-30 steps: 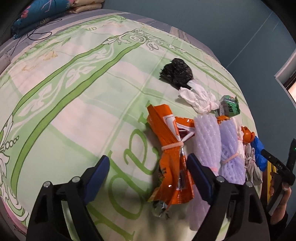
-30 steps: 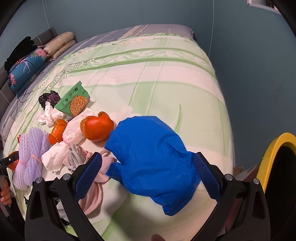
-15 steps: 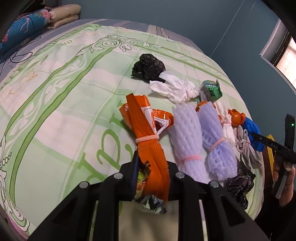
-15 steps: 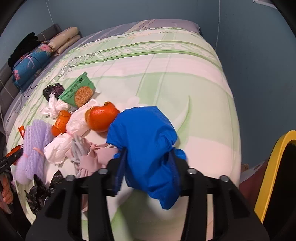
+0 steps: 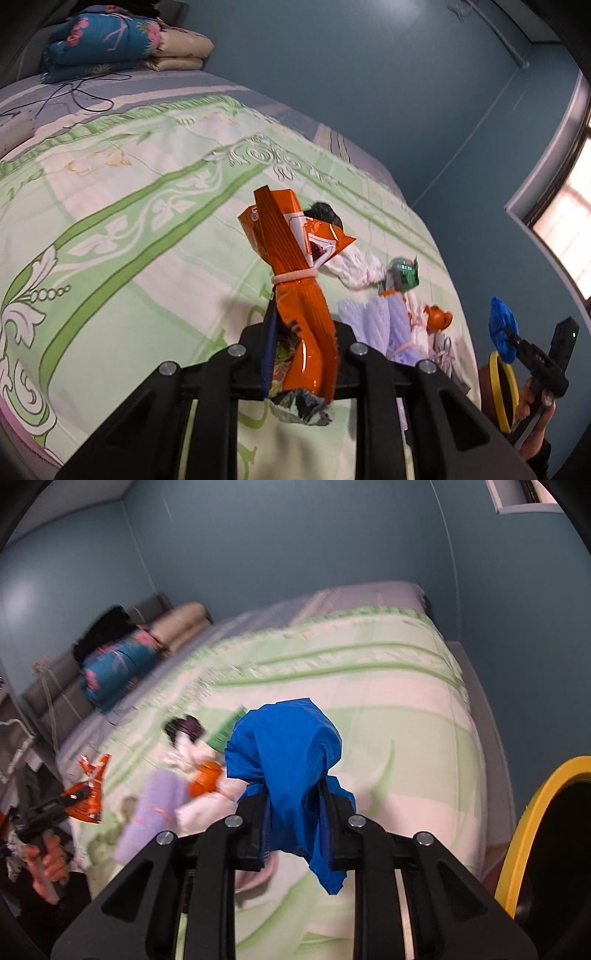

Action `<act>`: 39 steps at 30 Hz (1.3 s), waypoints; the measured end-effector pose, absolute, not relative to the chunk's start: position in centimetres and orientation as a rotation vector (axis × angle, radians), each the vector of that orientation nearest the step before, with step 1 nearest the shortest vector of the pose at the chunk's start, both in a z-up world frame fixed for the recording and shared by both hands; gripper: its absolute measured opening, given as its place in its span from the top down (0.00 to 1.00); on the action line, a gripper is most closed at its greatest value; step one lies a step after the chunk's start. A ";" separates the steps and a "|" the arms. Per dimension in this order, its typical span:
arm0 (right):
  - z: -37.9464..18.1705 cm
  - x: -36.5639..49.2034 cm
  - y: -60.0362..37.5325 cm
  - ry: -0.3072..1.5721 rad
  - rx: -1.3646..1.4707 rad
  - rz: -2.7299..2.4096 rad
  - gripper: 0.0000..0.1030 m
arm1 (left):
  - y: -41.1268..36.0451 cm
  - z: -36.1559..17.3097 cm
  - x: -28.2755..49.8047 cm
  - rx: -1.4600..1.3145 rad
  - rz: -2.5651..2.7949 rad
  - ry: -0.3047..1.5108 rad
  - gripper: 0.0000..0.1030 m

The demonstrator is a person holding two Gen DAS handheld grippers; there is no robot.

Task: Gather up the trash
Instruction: 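Carry both items to the yellow bin and open both tools to drop them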

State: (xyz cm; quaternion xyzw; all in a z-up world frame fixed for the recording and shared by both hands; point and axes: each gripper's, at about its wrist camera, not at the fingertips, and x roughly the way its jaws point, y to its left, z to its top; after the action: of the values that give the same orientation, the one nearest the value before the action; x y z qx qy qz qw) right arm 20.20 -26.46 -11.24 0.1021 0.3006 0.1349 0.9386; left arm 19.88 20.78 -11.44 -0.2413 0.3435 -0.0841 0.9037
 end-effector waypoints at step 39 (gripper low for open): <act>0.3 4.2 -40.3 0.396 0.236 0.032 0.81 | -13.0 2.2 16.5 -0.080 -0.736 0.553 0.82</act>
State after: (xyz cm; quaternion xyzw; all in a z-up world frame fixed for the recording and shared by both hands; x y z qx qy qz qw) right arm 4.21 -40.31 0.32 0.1171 0.1964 0.0157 0.9734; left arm 16.51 -13.00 2.17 -0.0386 0.2666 -0.3551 0.8952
